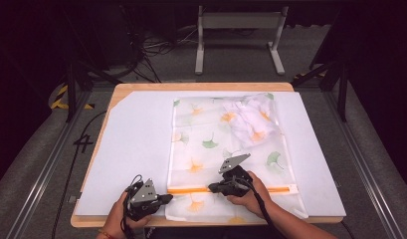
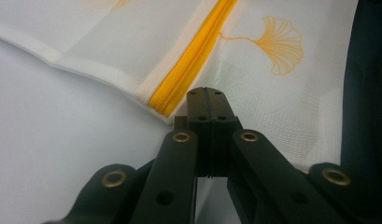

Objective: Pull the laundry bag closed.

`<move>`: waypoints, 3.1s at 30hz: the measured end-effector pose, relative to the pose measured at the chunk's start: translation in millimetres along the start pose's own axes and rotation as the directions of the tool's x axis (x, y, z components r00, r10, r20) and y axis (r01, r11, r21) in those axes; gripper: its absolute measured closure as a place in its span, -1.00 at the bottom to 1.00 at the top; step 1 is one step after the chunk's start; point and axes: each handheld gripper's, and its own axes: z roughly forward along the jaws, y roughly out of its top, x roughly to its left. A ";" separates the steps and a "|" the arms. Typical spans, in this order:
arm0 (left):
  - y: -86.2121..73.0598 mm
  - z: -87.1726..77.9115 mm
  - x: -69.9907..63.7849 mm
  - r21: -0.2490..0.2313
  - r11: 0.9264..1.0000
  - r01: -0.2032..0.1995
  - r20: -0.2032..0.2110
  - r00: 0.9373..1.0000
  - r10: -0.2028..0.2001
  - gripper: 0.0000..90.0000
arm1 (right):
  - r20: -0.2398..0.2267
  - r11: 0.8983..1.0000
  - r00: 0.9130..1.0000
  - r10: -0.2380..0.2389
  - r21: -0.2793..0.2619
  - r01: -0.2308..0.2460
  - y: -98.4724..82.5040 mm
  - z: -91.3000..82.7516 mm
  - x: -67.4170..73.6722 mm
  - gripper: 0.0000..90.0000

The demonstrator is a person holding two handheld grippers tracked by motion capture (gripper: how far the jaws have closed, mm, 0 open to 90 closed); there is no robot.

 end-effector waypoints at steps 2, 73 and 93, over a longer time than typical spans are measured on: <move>0.0 -0.1 0.0 0.000 1.000 0.000 -0.001 1.000 0.000 1.00 | 0.014 1.000 1.000 0.005 0.000 -0.005 -5.1 -5.8 -2.7 1.00; -0.3 0.0 1.2 -0.003 1.000 0.012 0.009 1.000 -0.012 1.00 | 0.277 0.977 0.937 0.212 -0.077 -0.198 -117.9 -133.6 -58.8 1.00; -0.3 0.0 1.0 -0.003 1.000 0.011 0.005 1.000 -0.011 1.00 | 0.292 0.958 0.914 0.280 -0.141 -0.249 -143.7 -156.9 -66.5 1.00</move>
